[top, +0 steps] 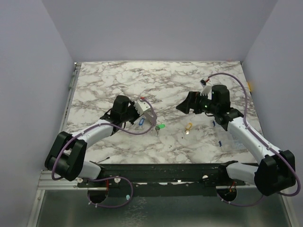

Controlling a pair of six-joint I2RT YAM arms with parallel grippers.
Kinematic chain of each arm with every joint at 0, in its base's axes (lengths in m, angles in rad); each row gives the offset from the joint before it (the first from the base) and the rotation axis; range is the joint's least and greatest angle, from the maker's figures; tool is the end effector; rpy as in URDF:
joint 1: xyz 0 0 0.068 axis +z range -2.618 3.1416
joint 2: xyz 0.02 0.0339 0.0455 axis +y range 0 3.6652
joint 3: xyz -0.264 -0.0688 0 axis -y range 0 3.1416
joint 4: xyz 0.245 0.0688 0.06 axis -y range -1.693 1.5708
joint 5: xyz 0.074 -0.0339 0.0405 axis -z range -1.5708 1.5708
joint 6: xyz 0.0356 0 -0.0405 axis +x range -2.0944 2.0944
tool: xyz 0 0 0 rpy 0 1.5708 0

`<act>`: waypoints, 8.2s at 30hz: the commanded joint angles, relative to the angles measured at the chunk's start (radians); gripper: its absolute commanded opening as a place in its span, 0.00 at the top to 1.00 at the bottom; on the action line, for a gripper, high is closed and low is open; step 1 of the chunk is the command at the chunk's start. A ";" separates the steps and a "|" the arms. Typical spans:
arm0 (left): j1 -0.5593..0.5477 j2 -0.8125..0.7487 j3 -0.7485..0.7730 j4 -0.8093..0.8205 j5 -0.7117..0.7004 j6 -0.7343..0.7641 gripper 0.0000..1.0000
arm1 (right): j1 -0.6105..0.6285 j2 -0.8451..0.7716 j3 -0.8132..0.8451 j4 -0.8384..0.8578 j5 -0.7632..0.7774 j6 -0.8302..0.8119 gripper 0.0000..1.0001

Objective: Put the keys on the keyring

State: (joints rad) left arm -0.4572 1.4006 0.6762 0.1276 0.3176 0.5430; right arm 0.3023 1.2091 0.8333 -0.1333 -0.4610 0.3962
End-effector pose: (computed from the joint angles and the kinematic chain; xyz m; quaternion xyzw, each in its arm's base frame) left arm 0.2532 -0.1370 0.1957 0.4834 0.7303 -0.1198 0.4677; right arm 0.2520 0.0952 0.2747 -0.0761 0.8441 0.3538 0.3957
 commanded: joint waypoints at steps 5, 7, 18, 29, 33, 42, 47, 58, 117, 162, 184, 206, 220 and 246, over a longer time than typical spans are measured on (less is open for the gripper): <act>-0.011 -0.125 -0.012 0.017 0.078 -0.002 1.00 | 0.016 -0.066 -0.029 0.122 -0.137 -0.013 0.00; -0.016 -0.157 -0.014 0.017 0.091 -0.013 1.00 | 0.020 -0.072 -0.028 0.168 -0.217 -0.019 0.00; -0.061 -0.372 -0.051 0.015 0.174 -0.109 1.00 | 0.197 -0.135 -0.061 0.367 -0.313 -0.179 0.05; -0.134 -0.498 0.010 -0.055 0.309 -0.342 1.00 | 0.312 -0.175 -0.148 0.574 -0.500 -0.276 0.20; -0.133 -0.507 0.078 -0.178 0.207 -0.672 1.00 | 0.330 -0.199 -0.141 0.552 -0.535 -0.227 0.21; -0.136 -0.444 0.018 -0.485 0.079 -1.042 1.00 | 0.391 -0.201 -0.143 0.405 -0.409 -0.245 0.22; -0.143 -0.474 0.010 -0.505 0.078 -0.989 1.00 | 0.406 -0.140 -0.144 0.470 -0.442 -0.195 0.24; -0.186 -0.552 -0.009 -0.360 0.339 -0.916 1.00 | 0.436 -0.015 -0.128 0.585 -0.567 -0.199 0.35; -0.270 -0.583 -0.021 -0.247 0.425 -0.742 1.00 | 0.523 0.047 0.073 0.094 -0.385 -0.359 0.36; -0.270 -0.587 -0.047 -0.203 0.417 -0.758 1.00 | 0.534 -0.064 0.161 -0.275 -0.499 -0.532 0.40; -0.329 -0.395 -0.028 -0.293 -0.113 -0.833 0.49 | 0.534 -0.346 -0.124 -0.325 1.080 0.262 0.08; -0.796 0.213 0.377 -0.530 -0.724 -1.615 0.56 | 0.534 -0.294 -0.112 -0.474 1.442 0.518 0.09; -0.848 0.337 0.452 -0.537 -0.729 -1.732 0.60 | 0.533 -0.336 -0.180 -0.388 1.447 0.433 0.09; -0.882 0.465 0.551 -0.622 -0.752 -1.736 0.72 | 0.534 -0.375 -0.239 -0.302 1.433 0.345 0.09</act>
State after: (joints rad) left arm -1.3312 1.8362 1.1957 -0.4324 -0.3912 -1.1881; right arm 0.8322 0.8391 0.6102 -0.4641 0.9531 0.7528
